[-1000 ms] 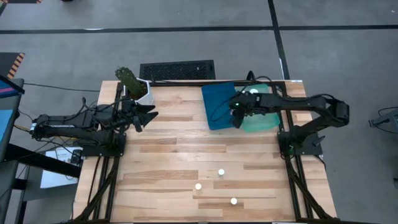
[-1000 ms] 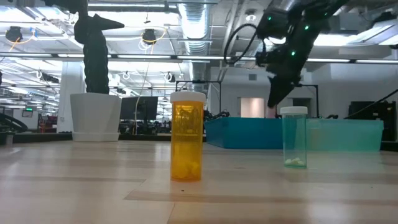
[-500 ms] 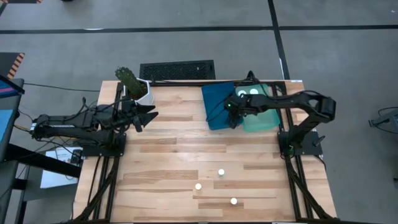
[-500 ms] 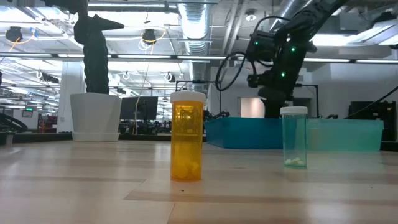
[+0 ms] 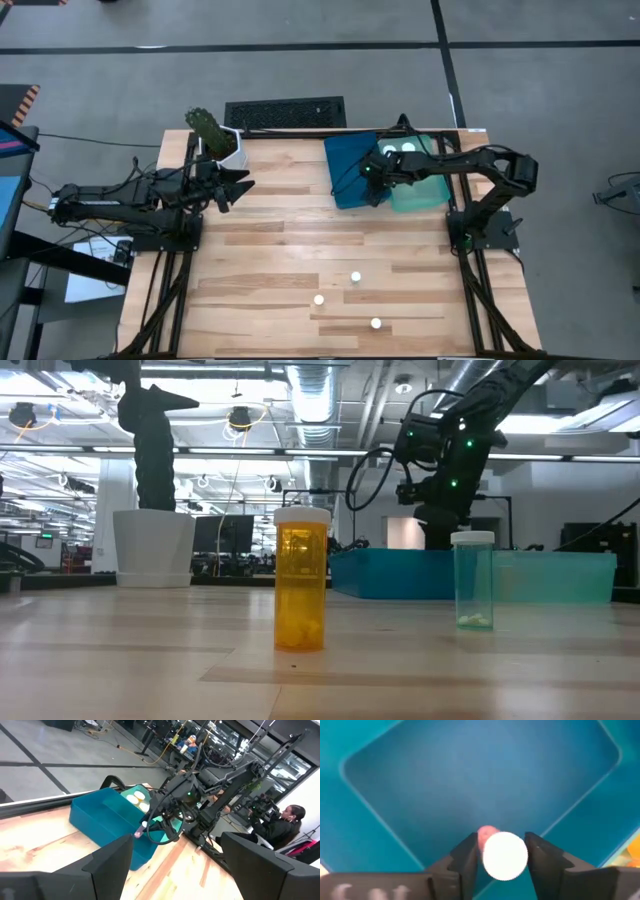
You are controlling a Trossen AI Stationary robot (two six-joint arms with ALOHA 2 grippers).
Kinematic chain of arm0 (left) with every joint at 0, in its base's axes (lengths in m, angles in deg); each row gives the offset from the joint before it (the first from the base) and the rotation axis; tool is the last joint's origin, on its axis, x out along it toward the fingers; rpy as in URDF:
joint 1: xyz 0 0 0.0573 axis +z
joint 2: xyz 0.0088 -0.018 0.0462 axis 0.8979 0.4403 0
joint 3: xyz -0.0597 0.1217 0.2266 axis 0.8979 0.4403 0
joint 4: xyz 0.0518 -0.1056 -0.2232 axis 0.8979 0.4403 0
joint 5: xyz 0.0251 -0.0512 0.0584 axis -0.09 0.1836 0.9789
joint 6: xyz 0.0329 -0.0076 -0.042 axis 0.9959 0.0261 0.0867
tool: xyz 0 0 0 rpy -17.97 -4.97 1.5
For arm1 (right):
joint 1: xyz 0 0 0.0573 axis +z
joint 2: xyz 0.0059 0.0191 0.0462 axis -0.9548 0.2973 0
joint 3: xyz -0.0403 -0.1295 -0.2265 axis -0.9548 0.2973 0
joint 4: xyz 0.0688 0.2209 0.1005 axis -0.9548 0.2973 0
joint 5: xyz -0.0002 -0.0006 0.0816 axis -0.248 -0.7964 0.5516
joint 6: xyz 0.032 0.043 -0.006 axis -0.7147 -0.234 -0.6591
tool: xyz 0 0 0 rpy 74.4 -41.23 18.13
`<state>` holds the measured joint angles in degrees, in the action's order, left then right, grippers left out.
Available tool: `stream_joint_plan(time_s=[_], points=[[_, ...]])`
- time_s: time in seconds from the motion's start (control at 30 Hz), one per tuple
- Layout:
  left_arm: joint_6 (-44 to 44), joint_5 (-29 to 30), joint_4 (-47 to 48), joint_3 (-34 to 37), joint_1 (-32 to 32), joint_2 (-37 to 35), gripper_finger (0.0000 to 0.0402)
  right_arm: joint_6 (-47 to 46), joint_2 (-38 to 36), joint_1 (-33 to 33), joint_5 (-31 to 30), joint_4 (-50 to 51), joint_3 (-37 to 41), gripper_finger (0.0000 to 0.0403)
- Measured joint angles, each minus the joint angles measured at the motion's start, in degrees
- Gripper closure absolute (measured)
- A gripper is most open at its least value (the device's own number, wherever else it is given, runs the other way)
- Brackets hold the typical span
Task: Pick and place medicine bottles into bin by pill shape (circle, oval)
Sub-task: Put the pink tablet bottle into the dark blue bin, then put the blue tablet bottle into the dark blue bin
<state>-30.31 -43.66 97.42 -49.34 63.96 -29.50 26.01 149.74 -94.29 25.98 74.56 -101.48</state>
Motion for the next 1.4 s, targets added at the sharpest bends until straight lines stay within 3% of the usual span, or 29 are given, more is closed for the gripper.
stream_joint_plan(time_s=[0.3, 0.67, 0.83, 1.03, 1.23, 1.4], points=[[0.0, 0.0, 0.0, 0.0, 0.0, 0.0, 0.0105, 0.0, 0.0, 0.0, 1.6, 1.6, -3.3, 0.0139], [-0.2, -0.4, 0.0, 0.0, 0.0, 0.0, 0.0105, 3.0, -3.2, 3.3, 2.5, 16.2, -16.2, 0.0132], [-0.2, -0.5, 0.0, 0.0, 0.0, 0.0, 0.0105, -1.2, -8.5, 10.8, 7.5, 18.3, -19.0, 0.0132], [-0.2, -0.5, 0.0, 0.0, 0.0, 0.0, 0.0105, -8.0, -11.0, 25.7, 7.6, 17.5, -19.0, 0.0132], [-0.2, -0.5, 0.0, 0.0, 0.0, 0.0, 0.0105, -10.1, -5.6, 39.0, 3.5, 13.3, -19.0, 0.0132], [-0.2, -0.5, 0.4, 0.0, 0.0, 0.0, 0.0105, -12.0, 0.7, 45.1, 2.7, 9.9, -18.9, 0.0132]])
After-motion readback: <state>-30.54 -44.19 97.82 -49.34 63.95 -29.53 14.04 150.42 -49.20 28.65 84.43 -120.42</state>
